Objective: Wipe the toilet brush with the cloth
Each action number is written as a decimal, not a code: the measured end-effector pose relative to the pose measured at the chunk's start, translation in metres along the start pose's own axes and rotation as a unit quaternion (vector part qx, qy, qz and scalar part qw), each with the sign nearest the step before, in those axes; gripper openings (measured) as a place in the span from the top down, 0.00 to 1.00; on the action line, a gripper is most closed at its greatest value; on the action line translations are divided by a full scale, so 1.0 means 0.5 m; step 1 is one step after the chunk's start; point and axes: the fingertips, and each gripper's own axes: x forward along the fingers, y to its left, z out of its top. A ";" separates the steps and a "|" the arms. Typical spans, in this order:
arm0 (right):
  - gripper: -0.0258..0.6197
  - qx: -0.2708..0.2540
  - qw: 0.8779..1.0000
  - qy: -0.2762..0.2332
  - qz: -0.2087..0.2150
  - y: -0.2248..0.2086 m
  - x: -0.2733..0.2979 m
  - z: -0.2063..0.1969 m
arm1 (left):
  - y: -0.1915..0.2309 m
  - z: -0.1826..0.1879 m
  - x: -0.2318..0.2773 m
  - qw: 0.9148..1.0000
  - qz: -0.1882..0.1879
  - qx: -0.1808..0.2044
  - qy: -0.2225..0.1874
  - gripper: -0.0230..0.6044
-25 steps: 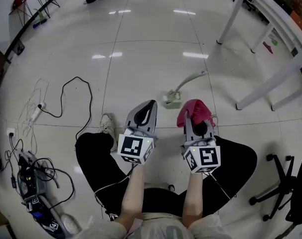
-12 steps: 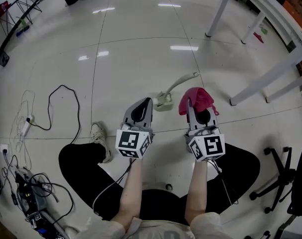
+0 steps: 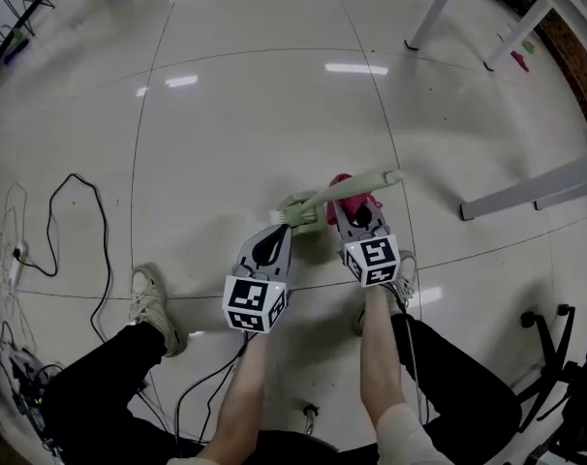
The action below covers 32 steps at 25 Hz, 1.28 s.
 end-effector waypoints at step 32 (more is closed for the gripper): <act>0.91 0.088 0.995 0.009 0.035 0.220 -0.101 -0.160 | 0.072 -0.075 0.039 0.999 0.034 -0.024 -0.008 0.96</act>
